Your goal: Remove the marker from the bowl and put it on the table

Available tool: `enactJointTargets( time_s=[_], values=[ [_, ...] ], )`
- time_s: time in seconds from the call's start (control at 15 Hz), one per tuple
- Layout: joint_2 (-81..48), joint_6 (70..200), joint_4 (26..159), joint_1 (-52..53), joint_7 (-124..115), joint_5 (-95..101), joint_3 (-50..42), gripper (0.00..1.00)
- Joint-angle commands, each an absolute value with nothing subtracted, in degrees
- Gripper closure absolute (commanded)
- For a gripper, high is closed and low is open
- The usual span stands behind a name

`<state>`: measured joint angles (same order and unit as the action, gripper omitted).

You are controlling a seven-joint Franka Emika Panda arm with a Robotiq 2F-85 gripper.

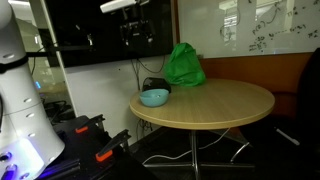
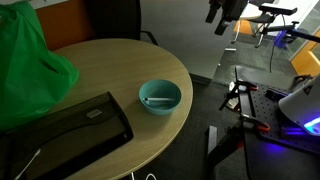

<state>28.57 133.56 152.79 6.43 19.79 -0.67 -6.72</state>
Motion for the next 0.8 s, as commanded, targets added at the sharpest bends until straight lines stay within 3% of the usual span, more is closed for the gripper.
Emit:
enactJointTargets(
  time_s=[0.0,0.4,0.73],
  values=[
    [20.3,138.6,150.9,7.1,15.5,-2.8,-3.7,0.00],
    [5.5,139.7,143.6,8.9,19.5,-9.5,-1.7,0.00],
    [3.8,140.4,142.5,7.6,18.0,-8.0,0.1,0.00]
  ],
)
